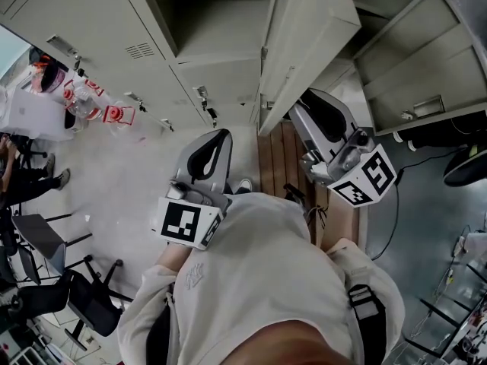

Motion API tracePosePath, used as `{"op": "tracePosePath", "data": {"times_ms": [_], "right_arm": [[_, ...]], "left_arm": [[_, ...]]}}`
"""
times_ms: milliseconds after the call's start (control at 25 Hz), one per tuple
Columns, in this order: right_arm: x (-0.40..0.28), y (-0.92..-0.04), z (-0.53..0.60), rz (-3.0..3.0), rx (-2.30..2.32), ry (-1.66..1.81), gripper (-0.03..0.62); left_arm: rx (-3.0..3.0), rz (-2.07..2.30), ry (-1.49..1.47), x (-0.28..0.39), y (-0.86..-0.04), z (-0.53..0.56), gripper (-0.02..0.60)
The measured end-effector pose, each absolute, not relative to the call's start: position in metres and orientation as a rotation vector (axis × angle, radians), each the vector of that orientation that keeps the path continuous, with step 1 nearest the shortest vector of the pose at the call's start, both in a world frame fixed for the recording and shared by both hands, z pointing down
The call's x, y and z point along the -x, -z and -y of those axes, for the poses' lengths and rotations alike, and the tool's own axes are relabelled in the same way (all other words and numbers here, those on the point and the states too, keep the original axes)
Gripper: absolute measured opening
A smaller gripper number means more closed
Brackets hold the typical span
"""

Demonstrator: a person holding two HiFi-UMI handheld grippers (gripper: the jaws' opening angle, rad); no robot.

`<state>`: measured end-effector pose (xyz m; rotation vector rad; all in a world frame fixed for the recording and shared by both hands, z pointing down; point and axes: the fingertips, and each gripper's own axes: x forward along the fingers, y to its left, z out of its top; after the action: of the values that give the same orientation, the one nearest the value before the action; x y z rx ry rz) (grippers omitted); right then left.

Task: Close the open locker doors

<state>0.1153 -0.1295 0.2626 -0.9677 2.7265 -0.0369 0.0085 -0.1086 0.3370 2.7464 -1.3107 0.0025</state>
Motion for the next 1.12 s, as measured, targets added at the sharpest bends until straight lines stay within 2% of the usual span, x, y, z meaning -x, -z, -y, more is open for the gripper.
{"op": "tracePosePath", "data": {"times_ms": [480,1120], "right_arm": [[-0.030,-0.264,0.153,-2.860,0.738,0.007,0.061],[0.047,-0.267,0.216,-2.914,0.847,-0.065,0.044]], "left_arm": [[-2.750,1.343,-0.009,0.031,-0.329,0.146,0.008],[-2.708,1.404,-0.006,0.098,-0.327,0.183,0.008]]}}
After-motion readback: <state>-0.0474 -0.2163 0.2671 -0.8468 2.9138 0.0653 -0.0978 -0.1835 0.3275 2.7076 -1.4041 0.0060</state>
